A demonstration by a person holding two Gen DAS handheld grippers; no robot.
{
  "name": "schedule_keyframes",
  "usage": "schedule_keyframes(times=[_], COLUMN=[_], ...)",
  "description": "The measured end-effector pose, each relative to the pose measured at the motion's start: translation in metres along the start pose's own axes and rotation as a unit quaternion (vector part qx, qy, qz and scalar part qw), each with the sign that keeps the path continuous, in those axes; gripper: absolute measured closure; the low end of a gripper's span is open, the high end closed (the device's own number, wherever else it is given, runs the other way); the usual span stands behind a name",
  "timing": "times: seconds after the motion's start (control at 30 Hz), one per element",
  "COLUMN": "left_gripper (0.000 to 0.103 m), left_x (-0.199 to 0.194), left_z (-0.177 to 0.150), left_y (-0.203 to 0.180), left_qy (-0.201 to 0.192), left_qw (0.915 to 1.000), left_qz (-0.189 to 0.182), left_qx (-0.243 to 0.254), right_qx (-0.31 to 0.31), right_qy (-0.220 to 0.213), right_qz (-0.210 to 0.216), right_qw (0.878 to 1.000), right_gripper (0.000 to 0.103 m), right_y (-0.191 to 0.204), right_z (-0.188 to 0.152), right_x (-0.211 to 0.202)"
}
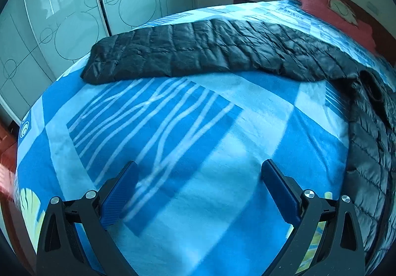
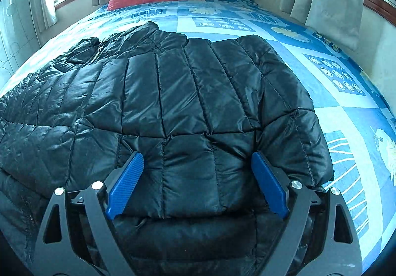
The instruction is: Fold large clothes
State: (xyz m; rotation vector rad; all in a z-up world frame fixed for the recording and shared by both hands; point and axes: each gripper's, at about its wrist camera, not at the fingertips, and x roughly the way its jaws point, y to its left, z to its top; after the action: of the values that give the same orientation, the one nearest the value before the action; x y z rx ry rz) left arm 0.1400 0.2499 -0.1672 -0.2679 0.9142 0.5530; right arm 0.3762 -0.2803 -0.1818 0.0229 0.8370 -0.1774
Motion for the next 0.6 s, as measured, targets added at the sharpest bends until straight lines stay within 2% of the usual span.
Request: schedule_keyframes(times=[0.1, 0.3, 0.37, 0.5, 0.6], left_gripper=[0.005, 0.005, 0.005, 0.006, 0.014], left_x=[0.002, 0.014, 0.021, 0.034, 0.038], left_z=[0.009, 0.036, 0.045, 0.056, 0.066], left_y=[0.023, 0.083, 0.105, 0.137, 0.144], left_qy=[-0.008, -0.025, -0.025, -0.019, -0.039], left_qw=[0.9998, 0.9976, 0.9954, 0.9846, 0.9783], left_qz=[-0.003, 0.014, 0.01, -0.041, -0.053], left_qx=[-0.016, -0.063, -0.092, -0.169, -0.197], right_qx=[-0.001, -0.004, -0.004, -0.004, -0.004], right_qy=[-0.001, -0.002, -0.002, -0.002, -0.002], right_qz=[-0.001, -0.003, -0.003, -0.003, -0.003], right_qw=[1.0, 1.0, 1.0, 1.0, 1.0], right_gripper=[0.015, 0.015, 0.015, 0.015, 0.015], right_y=[-0.001, -0.003, -0.004, -0.005, -0.003], right_z=[0.0, 0.0, -0.001, -0.001, -0.001], right_x=[0.0, -0.001, -0.001, -0.001, -0.001])
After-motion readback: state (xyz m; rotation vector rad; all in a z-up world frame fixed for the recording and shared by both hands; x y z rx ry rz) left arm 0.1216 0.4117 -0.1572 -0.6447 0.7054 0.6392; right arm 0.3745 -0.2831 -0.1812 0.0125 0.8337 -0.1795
